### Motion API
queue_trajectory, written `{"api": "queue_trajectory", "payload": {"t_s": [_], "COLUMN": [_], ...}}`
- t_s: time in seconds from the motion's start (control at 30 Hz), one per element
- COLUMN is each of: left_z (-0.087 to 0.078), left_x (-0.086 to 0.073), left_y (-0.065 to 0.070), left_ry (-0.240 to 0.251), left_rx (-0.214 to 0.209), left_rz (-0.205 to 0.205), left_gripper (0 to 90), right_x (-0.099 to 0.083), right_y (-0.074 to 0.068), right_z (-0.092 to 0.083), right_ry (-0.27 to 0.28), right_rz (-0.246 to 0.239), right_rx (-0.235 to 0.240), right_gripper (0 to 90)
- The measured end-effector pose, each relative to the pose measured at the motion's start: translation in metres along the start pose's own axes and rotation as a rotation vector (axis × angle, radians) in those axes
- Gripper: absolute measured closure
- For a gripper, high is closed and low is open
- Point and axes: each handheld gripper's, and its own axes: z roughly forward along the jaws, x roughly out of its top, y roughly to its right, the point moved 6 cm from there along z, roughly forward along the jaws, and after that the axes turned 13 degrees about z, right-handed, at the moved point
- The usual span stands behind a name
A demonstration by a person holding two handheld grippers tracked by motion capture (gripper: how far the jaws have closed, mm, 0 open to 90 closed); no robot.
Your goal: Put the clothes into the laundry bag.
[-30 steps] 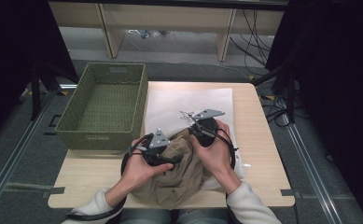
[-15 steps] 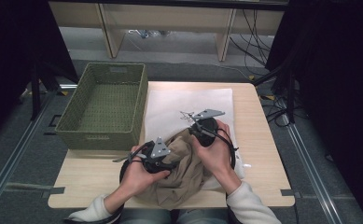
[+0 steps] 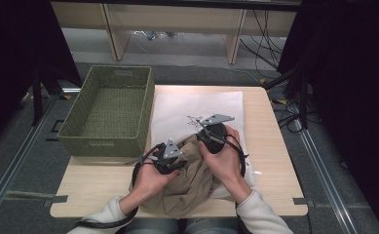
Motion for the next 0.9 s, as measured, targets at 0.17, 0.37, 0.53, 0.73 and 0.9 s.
{"api": "queue_trajectory", "payload": {"t_s": [0.17,0.37,0.53,0.73,0.9], "left_z": [-0.004,0.011,0.019,-0.003,-0.032], "left_x": [0.013,0.007,0.004,0.010,0.010], "left_y": [-0.004,-0.017,-0.017,-0.009,-0.002], "left_ry": [0.040,0.008,0.019,0.069,0.105], "left_rx": [0.016,0.066,0.048,0.012,-0.005], "left_rz": [-0.008,0.013,0.023,0.013,0.013], "left_gripper": [80.4,79.3,71.1,43.8,35.6], "right_x": [0.000,0.003,0.000,0.000,0.001], "right_y": [-0.001,-0.002,0.000,0.000,0.002], "right_z": [-0.001,-0.002,0.000,0.000,0.000], "right_ry": [0.004,0.032,0.010,0.011,0.012], "right_rz": [0.013,-0.026,0.026,0.027,0.009], "right_rx": [0.004,0.019,-0.001,-0.001,-0.002], "right_gripper": [88.5,88.5,88.5,88.5,88.5]}}
